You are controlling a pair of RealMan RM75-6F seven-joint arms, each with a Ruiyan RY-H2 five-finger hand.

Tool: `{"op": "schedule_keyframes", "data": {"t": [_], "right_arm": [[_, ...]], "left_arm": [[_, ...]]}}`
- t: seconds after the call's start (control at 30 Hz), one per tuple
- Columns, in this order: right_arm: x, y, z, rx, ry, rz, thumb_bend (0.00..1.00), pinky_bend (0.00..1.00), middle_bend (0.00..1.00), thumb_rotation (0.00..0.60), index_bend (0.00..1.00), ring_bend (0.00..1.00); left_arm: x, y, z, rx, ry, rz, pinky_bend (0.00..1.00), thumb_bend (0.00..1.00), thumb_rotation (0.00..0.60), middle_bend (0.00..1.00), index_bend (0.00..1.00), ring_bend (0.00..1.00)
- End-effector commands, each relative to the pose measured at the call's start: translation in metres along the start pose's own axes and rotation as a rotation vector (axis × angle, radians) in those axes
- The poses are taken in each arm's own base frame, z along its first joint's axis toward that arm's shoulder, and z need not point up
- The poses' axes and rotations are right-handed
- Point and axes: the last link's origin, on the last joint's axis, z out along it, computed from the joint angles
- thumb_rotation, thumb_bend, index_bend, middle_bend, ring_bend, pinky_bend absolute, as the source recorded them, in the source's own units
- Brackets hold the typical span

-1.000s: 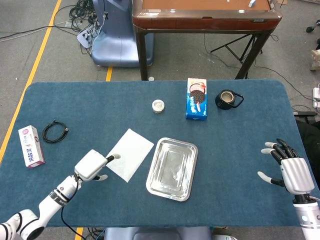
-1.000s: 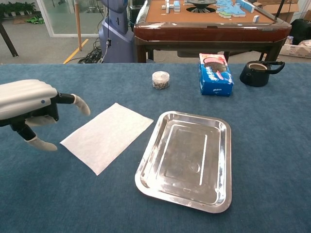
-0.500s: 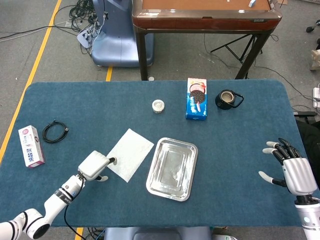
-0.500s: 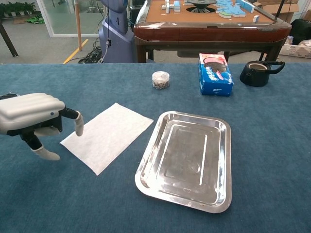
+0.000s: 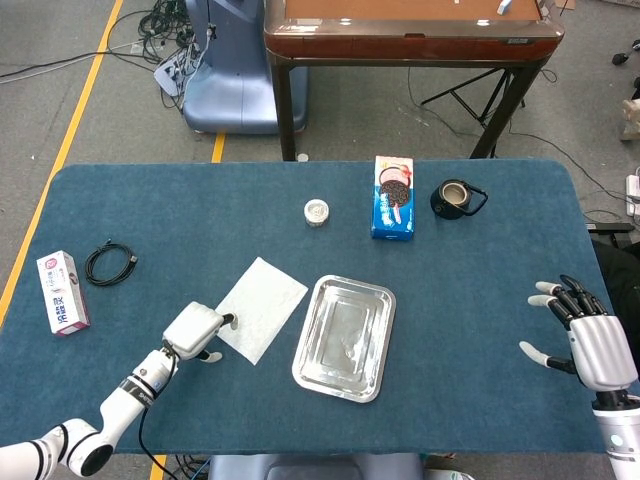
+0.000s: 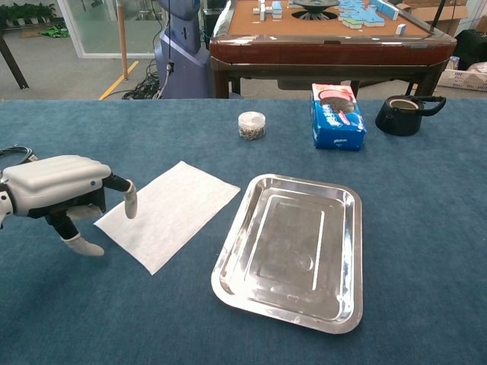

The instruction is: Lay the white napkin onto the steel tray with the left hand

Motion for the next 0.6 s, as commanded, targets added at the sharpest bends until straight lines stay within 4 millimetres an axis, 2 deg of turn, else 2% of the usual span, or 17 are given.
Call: {"op": "schedule_keyframes", "data": {"t": [0.03, 0.3, 0.6], "right_arm": [[0.0002, 0.0001, 0.0001, 0.0, 0.001, 0.0, 0.03, 0.23, 0.26, 0.6, 0.36, 0.12], [-0.0006, 0.0002, 0.0004, 0.0, -0.003, -0.001, 0.03, 0.23, 0.26, 0.6, 0.36, 0.12], [-0.0012, 0.0, 0.0004, -0.001, -0.006, -0.002, 0.03, 0.23, 0.26, 0.6, 0.36, 0.12]], "left_arm": [[-0.0014, -0.0004, -0.0002, 0.001, -0.001, -0.001, 1.0, 0.15, 0.6, 1.0, 0.45, 1.0], [-0.0032, -0.0013, -0.0011, 0.005, -0.004, -0.007, 1.0, 0.19, 0.6, 1.0, 0.45, 1.0], [-0.0071, -0.0015, -0.0008, 0.008, -0.016, -0.002, 1.0, 0.2, 0.6, 1.0, 0.45, 1.0]]}}
